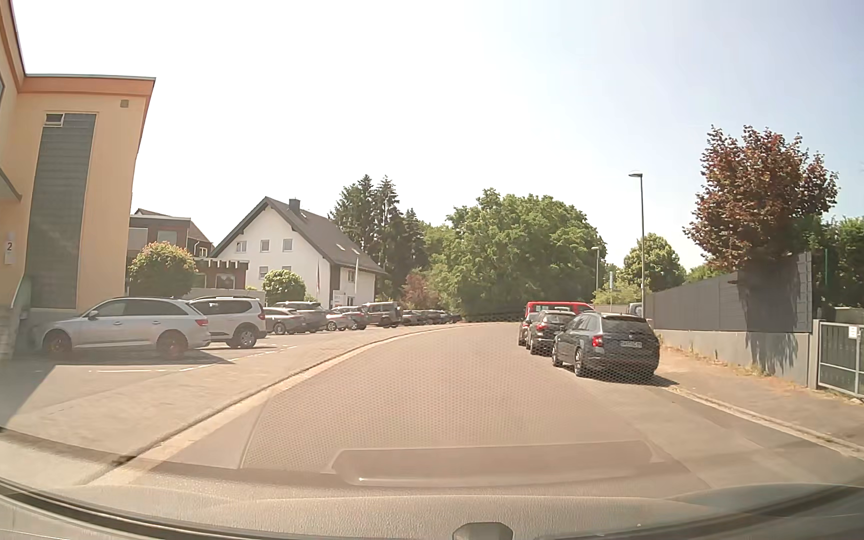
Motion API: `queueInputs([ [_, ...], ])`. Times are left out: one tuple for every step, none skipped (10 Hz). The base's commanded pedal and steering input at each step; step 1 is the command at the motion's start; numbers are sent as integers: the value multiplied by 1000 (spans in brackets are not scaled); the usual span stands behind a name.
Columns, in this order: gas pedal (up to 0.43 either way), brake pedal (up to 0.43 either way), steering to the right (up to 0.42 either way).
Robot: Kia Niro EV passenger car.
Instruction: Follow the waypoints while adhering to traffic rules and regulations
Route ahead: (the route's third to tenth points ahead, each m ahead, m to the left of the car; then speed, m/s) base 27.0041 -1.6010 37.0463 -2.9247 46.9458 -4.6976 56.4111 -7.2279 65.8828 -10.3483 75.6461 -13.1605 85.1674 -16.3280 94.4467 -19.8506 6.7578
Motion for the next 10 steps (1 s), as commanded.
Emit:
queueInputs([
  [0,0,-9],
  [0,0,-8],
  [0,0,-6],
  [0,0,-3],
  [0,0,-1],
  [0,12,-1],
  [0,18,0],
  [0,122,3],
  [0,195,5],
  [0,232,5],
])
